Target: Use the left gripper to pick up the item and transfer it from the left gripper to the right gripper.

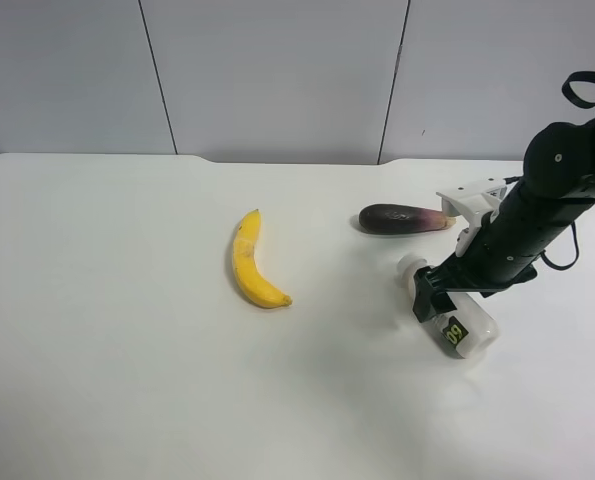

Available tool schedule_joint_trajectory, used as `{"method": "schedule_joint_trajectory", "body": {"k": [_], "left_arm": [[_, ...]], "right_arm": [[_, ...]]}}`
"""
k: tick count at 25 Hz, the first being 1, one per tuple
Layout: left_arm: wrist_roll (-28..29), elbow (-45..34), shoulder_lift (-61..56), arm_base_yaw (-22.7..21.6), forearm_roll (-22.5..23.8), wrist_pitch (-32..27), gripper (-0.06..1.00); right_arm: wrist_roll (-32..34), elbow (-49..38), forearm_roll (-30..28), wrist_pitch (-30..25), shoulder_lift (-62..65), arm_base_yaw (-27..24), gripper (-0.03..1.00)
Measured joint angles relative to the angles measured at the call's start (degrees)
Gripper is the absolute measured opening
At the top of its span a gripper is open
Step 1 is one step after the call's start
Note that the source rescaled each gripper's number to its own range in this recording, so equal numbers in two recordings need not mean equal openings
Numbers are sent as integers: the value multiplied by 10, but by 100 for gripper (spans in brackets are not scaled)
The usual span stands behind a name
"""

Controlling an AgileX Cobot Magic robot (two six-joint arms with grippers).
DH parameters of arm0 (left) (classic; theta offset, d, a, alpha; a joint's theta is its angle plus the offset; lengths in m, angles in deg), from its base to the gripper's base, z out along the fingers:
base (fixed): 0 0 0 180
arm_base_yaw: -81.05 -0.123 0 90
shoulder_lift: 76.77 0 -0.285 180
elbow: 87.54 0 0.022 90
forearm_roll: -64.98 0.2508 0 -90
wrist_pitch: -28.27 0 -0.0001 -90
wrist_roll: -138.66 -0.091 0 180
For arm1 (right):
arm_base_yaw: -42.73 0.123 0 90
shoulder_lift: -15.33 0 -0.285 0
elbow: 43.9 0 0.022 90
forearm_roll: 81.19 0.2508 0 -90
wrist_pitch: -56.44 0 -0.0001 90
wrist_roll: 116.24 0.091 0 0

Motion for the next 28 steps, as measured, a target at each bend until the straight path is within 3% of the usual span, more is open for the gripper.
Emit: {"method": "schedule_joint_trajectory", "body": {"k": [6, 13, 28], "left_arm": [[0, 0, 0, 0, 0, 0, 84], [0, 0, 0, 0, 0, 0, 84], [0, 0, 0, 0, 0, 1, 84]], "right_arm": [[0, 7, 0, -13, 1, 0, 100], [17, 68, -20, -129, 66, 0, 100], [57, 75, -35, -317, 421, 0, 100]]}}
